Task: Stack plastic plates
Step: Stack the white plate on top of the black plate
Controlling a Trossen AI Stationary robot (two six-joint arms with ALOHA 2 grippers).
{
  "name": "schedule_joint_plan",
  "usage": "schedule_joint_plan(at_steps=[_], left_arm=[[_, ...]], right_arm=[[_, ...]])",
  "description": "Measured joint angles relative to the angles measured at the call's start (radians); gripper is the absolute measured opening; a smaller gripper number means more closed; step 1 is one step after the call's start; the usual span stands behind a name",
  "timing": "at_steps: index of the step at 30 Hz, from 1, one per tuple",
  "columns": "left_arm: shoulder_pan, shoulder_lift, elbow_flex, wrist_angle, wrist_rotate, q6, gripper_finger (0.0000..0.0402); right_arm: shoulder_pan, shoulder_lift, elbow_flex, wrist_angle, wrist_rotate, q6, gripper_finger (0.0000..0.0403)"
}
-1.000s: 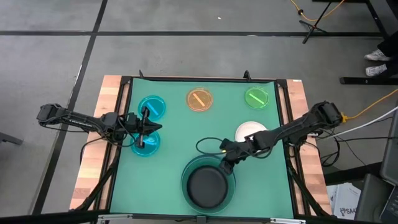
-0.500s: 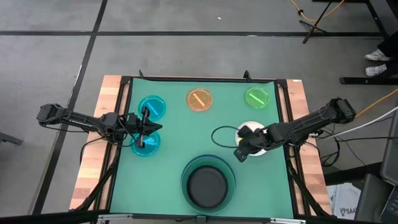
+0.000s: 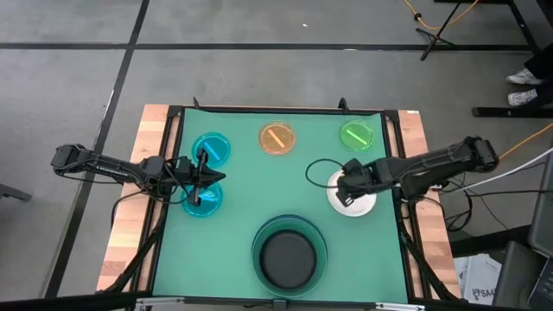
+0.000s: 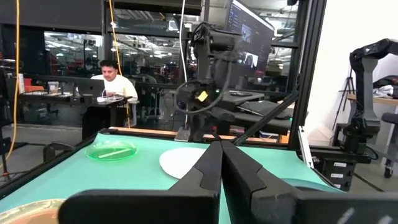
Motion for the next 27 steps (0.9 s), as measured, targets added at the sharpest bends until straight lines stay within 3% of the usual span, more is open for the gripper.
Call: schedule_joint_plan(at_steps=[17,27], left_arm=[[0.000,0.001,0.000,-0.021,0.013,0.000,0.0004],[0.000,0.000,0.000,-0.020,0.036,0.000,0.0004]], right_arm=[[-0.372,0.000,0.000,0.006,-0.079,-0.397,0.0128],[-0.424,0.003,0.000,0.022,-0.032,-0.636,0.0128]])
